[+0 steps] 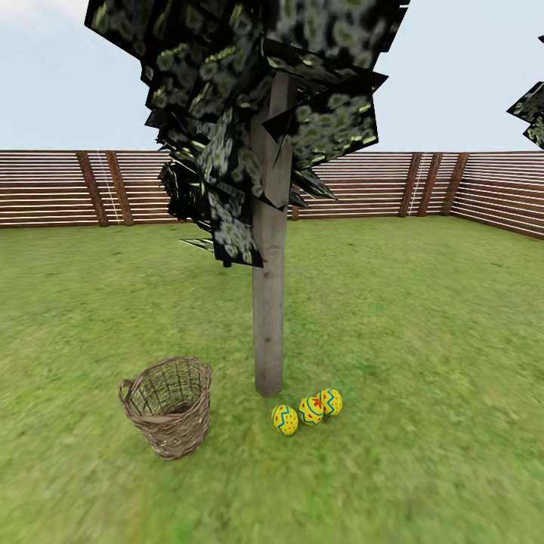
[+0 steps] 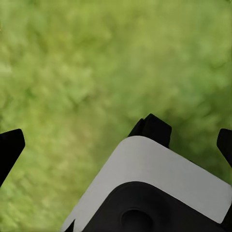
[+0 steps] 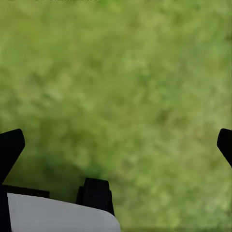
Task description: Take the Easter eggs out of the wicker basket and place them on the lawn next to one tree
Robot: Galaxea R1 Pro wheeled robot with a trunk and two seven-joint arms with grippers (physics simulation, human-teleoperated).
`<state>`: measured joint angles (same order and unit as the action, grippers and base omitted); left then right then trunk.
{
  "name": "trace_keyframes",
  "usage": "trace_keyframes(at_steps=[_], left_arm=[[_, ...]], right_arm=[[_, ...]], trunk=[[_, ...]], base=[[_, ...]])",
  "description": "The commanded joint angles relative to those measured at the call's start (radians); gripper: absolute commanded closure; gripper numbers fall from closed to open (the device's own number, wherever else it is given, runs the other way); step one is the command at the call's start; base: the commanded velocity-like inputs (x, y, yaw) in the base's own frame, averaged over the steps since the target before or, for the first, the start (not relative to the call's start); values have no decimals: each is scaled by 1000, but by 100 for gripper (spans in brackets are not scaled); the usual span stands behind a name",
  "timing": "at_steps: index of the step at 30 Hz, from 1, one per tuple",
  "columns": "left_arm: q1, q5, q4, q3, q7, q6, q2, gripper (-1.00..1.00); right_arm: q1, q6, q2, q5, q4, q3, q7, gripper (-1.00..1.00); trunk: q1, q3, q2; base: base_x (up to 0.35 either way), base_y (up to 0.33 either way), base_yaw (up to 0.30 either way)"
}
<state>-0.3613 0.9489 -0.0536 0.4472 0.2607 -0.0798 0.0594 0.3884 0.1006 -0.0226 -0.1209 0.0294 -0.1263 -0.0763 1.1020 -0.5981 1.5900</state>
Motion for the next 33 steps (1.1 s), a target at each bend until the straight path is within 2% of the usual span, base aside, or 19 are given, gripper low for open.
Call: trace_keyframes(at_steps=[1, 18, 24, 33], left_arm=[[-1, 5, 0, 8, 2, -5, 0, -100], [-1, 5, 0, 8, 2, -5, 0, -100], [-1, 5, 0, 8, 2, -5, 0, -100], [-1, 5, 0, 8, 2, -5, 0, -100]], right_arm=[[2, 4, 0, -10, 3, -4, -7, -100], [1, 3, 0, -8, 4, -4, -5, -100], [-9, 3, -8, -7, 6, -4, -1, -100], [-10, 1, -3, -8, 3, -3, -1, -100]], trunk=[[0, -1, 0], [0, -1, 0], [0, -1, 0], [0, -13, 0]], base=[[0, 0, 0], [0, 0, 0], [0, 0, 0], [0, 0, 0]])
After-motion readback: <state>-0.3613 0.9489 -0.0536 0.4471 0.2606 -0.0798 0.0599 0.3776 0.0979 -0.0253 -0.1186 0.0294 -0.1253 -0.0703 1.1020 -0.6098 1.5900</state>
